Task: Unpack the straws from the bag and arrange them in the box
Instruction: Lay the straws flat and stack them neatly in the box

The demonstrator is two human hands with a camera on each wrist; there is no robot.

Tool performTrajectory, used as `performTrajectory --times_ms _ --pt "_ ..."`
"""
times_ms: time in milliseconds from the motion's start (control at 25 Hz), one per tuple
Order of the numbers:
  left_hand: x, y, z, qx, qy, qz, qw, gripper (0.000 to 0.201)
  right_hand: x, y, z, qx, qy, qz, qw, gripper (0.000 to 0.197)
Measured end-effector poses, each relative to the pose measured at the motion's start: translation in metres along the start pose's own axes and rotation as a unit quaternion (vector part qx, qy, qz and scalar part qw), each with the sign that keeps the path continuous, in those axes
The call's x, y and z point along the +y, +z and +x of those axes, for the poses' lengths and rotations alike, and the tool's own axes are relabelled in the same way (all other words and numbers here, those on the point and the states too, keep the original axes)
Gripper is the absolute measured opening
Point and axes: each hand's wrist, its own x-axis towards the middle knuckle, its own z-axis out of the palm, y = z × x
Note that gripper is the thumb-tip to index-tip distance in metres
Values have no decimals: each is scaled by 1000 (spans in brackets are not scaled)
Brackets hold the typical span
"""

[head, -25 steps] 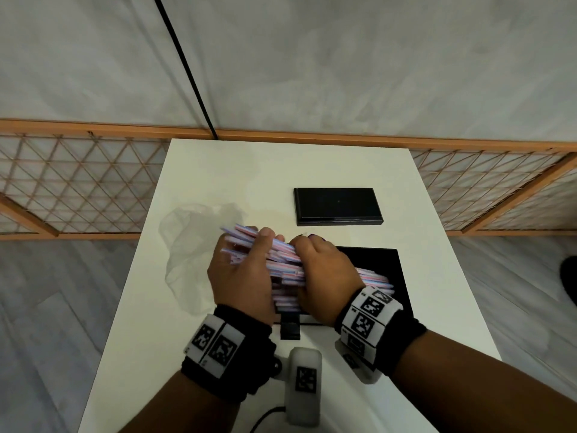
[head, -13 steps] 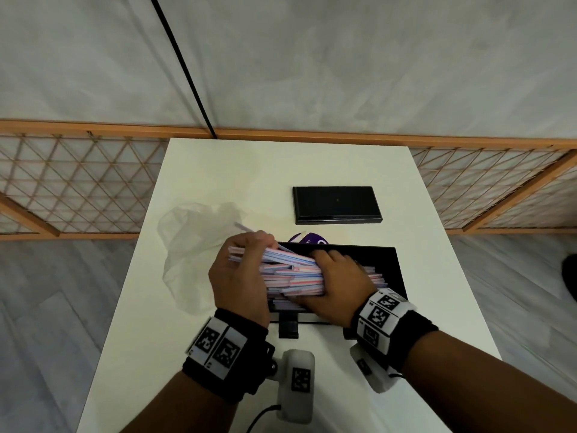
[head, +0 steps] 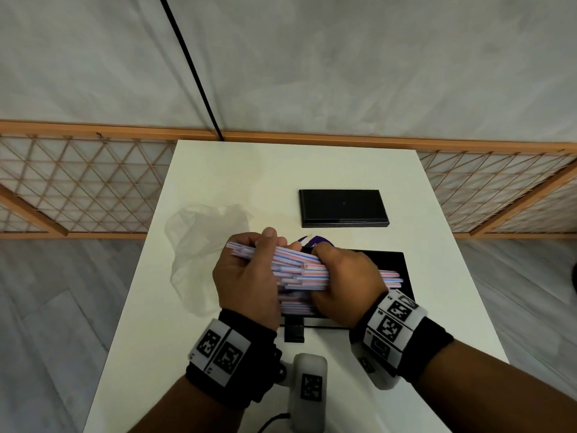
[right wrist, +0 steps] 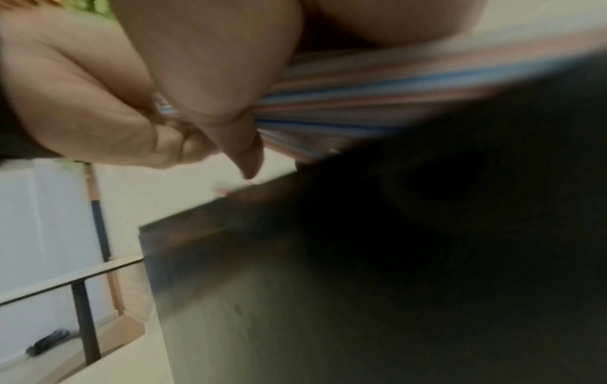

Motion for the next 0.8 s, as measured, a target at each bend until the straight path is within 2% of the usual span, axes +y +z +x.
performTrajectory --times_ms 80,200,320,440,520,680,800 --pt "0 -7 2 14 44 57 997 14 0 3 -4 -21 8 -44 999 54" --pt "-6 -22 8 29 115 183 976 23 8 17 -9 -95 49 -59 993 81" --pt "-16 -30 12 42 118 273 954 17 17 21 -13 -101 61 -59 991 90" --pt "-25 -30 15 40 117 321 939 14 18 19 -11 -95 70 -70 991 99" --pt "-30 -29 15 29 117 351 929 13 19 17 -11 -120 69 -67 988 107" --pt "-30 -27 13 31 85 323 942 14 25 6 -14 -158 66 -89 981 116" --pt "-24 -24 15 65 38 214 974 25 28 4 -10 -175 81 -81 978 121"
